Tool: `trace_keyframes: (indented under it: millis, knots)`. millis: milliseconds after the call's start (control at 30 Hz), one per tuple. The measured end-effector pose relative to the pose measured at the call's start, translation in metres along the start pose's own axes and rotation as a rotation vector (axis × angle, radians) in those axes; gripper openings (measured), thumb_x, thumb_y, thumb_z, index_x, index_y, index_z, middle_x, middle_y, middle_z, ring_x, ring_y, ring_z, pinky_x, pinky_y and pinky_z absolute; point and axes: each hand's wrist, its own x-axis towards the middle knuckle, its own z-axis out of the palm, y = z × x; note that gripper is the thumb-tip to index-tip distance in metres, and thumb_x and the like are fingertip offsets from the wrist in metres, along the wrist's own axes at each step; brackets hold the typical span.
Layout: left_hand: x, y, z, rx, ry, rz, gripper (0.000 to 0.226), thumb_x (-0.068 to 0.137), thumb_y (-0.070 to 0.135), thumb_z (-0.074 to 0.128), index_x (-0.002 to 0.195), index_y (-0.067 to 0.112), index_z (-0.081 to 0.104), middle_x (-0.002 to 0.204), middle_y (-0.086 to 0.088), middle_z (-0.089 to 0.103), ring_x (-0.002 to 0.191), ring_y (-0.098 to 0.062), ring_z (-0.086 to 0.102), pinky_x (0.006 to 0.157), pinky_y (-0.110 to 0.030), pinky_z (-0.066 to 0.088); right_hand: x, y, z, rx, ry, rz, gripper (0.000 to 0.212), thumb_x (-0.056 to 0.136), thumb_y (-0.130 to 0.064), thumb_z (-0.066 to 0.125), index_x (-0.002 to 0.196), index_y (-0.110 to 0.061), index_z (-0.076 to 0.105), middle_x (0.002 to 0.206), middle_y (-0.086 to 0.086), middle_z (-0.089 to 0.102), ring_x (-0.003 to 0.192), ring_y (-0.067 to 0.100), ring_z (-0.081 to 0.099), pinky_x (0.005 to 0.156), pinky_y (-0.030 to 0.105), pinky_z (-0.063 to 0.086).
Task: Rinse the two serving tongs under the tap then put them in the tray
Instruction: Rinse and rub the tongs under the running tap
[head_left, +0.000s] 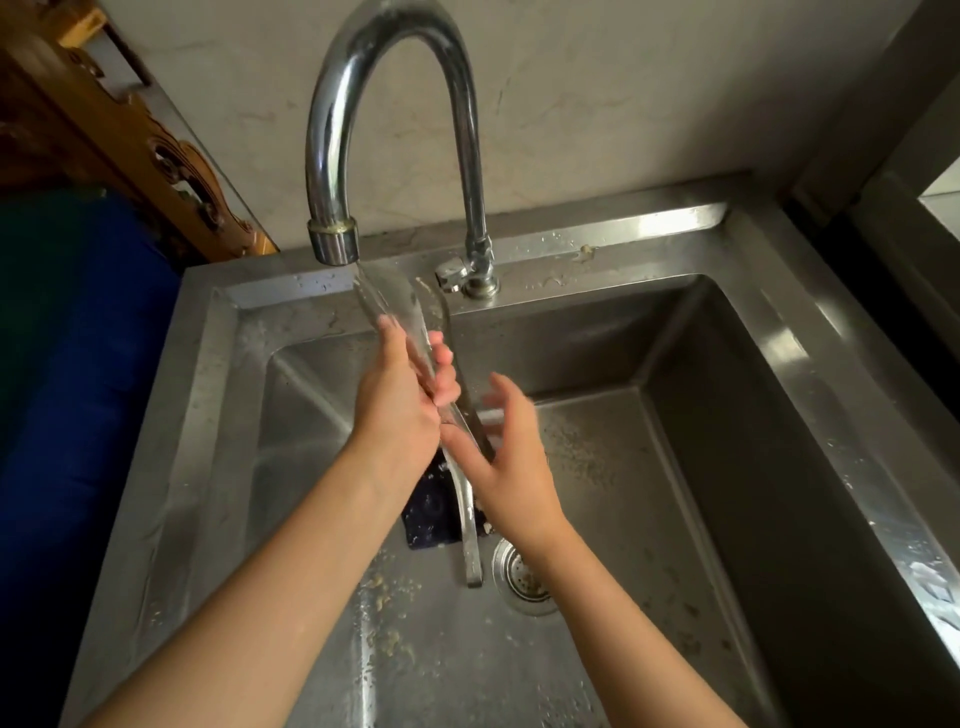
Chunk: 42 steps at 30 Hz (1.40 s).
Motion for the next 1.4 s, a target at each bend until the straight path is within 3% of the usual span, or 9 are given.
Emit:
trace_keyframes:
  millis: [67,200,300,433,567,867,1067,1267,1400]
  knots:
    - [-0.005,-0.001,-0.004,0.211,0.014,0.106,0.036,0.096,0.038,0.042,0.077,0.011,0.057,0.055,0.003,0.063,0.045,-0.008,0.055,0.041,-0.02,0.043,-0.003,0.001,0.001,0.257,-0.16,0.169,0.031,0.091,-0.035,0.054,0.112,-0.012,0.055,0.096,0.014,0.068,0.071,0.019,0.065,0.069,0.042,0.059]
    - [-0.004,-0.005,-0.023,0.797,0.138,0.512,0.037,0.085,0.021,0.064,0.118,0.021,0.05,0.116,-0.001,0.048,0.096,-0.007,0.049,0.073,-0.008,0.042,-0.008,0.005,0.0,0.28,-0.091,0.11,0.025,0.094,-0.031,0.05,0.09,-0.008,0.059,0.064,0.002,0.057,0.042,0.004,0.041,0.042,0.021,0.035]
    - [0.0,0.002,-0.025,0.509,-0.033,0.331,0.069,0.083,0.013,0.066,0.141,0.018,0.029,0.128,-0.005,0.052,0.112,-0.017,0.055,0.096,-0.026,0.046,-0.012,0.005,-0.001,0.427,-0.128,0.164,0.027,0.095,-0.025,0.049,0.093,0.002,0.051,0.061,-0.001,0.046,0.042,0.004,0.034,0.039,0.018,0.028]
    - [0.013,0.016,-0.007,0.103,-0.215,0.146,0.018,0.094,0.013,0.049,0.111,0.009,0.053,0.089,-0.008,0.07,0.062,-0.017,0.066,0.054,-0.028,0.054,-0.023,0.002,0.009,0.418,-0.216,0.157,0.021,0.097,-0.024,0.046,0.081,-0.01,0.044,0.056,-0.008,0.041,0.04,0.002,0.034,0.037,0.015,0.03]
    - [0.017,0.016,0.009,0.19,-0.13,0.071,0.05,0.09,0.056,0.04,0.081,0.012,0.059,0.05,0.001,0.056,0.031,-0.008,0.04,0.03,-0.016,0.028,-0.019,0.006,0.016,0.13,-0.128,0.048,0.028,0.097,-0.03,0.042,0.072,-0.017,0.037,0.053,-0.01,0.042,0.042,0.003,0.037,0.044,0.018,0.032]
    - [-0.003,-0.012,0.006,0.483,-0.018,0.503,0.021,0.094,0.025,0.049,0.105,0.007,0.044,0.065,0.002,0.063,0.036,-0.006,0.047,0.037,-0.02,0.037,-0.019,0.012,0.026,-0.004,0.037,0.084,0.038,0.095,-0.046,0.036,0.063,-0.026,0.04,0.051,-0.008,0.047,0.045,0.004,0.046,0.047,0.017,0.035]
    - [0.008,0.005,0.016,0.307,0.08,0.16,0.069,0.086,0.067,0.036,0.059,0.007,0.055,0.044,-0.006,0.06,0.027,-0.016,0.041,0.033,-0.02,0.031,-0.022,0.009,0.028,-0.092,0.049,0.006,0.036,0.095,-0.046,0.033,0.075,-0.019,0.044,0.057,-0.008,0.045,0.054,0.012,0.047,0.054,0.029,0.038]
    - [0.008,0.014,0.0,0.0,-0.463,0.186,0.025,0.095,0.015,0.045,0.113,0.023,0.06,0.105,0.001,0.071,0.072,-0.009,0.063,0.057,-0.018,0.048,-0.013,0.004,0.013,0.034,-0.003,-0.035,0.041,0.097,-0.04,0.035,0.058,-0.029,0.034,0.046,-0.011,0.038,0.044,-0.003,0.044,0.05,0.009,0.035]
    - [0.005,0.018,-0.001,-0.031,-0.53,0.071,0.03,0.097,0.033,0.041,0.087,0.02,0.066,0.069,0.004,0.062,0.042,-0.003,0.04,0.037,-0.014,0.03,-0.022,0.012,0.014,0.107,-0.081,-0.025,0.038,0.096,-0.041,0.037,0.061,-0.027,0.036,0.047,-0.011,0.04,0.042,0.001,0.043,0.046,0.011,0.035]
